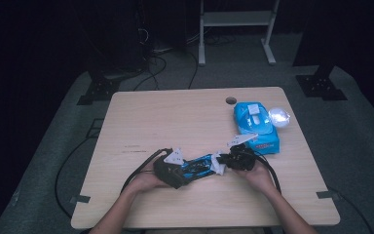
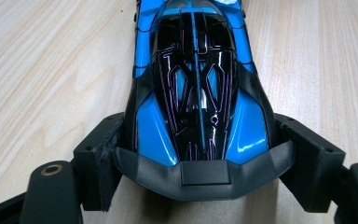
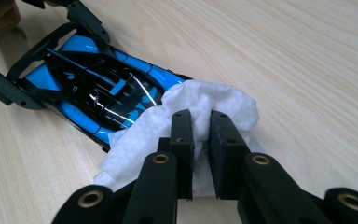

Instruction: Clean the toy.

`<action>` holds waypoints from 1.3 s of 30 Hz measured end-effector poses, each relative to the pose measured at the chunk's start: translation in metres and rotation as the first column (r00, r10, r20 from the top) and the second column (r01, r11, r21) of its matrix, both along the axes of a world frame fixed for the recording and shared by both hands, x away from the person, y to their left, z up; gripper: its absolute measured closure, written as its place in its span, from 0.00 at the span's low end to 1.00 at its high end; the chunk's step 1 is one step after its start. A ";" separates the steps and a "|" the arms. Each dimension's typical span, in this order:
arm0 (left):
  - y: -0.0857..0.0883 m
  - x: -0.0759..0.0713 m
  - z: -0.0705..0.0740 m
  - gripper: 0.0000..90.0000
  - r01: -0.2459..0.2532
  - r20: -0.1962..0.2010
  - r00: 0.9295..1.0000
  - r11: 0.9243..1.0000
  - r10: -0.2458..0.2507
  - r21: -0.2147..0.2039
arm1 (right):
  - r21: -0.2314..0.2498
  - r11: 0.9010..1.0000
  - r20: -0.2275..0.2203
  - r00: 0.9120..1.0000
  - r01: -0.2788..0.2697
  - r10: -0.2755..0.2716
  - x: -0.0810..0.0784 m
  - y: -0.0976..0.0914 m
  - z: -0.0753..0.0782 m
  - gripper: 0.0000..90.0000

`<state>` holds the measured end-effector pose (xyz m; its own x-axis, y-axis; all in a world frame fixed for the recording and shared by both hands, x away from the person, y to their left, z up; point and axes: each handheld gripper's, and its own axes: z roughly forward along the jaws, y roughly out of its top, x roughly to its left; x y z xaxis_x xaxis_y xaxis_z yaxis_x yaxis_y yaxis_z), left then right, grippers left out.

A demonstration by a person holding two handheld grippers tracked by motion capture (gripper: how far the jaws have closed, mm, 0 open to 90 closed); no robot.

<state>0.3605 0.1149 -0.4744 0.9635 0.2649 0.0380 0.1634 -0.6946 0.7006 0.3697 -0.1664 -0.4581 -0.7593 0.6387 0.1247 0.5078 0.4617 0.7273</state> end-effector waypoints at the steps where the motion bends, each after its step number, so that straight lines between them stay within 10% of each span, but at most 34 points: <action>1: 0.000 0.000 0.000 0.26 0.000 -0.002 1.000 1.000 0.000 -0.004 | -0.010 1.000 0.009 1.000 -0.001 0.001 -0.001 0.002 0.001 0.89; 10: -0.002 0.000 -0.001 0.26 0.004 0.002 1.000 1.000 -0.004 -0.002 | -0.024 0.998 0.074 0.995 -0.060 0.062 0.009 0.038 0.007 0.89; 21: -0.001 0.000 -0.001 0.26 0.011 0.003 1.000 1.000 -0.011 0.000 | -0.017 1.000 0.030 0.999 0.014 -0.013 0.005 -0.001 0.000 0.90; 32: -0.001 0.000 -0.001 0.26 0.006 0.002 1.000 1.000 -0.006 -0.006 | -0.039 0.993 0.068 0.991 -0.111 0.113 -0.021 0.024 0.007 0.90; 39: -0.001 -0.001 -0.001 0.26 0.007 0.006 1.000 1.000 -0.007 -0.001 | -0.040 0.998 0.041 0.998 -0.043 0.044 -0.009 0.003 0.001 0.90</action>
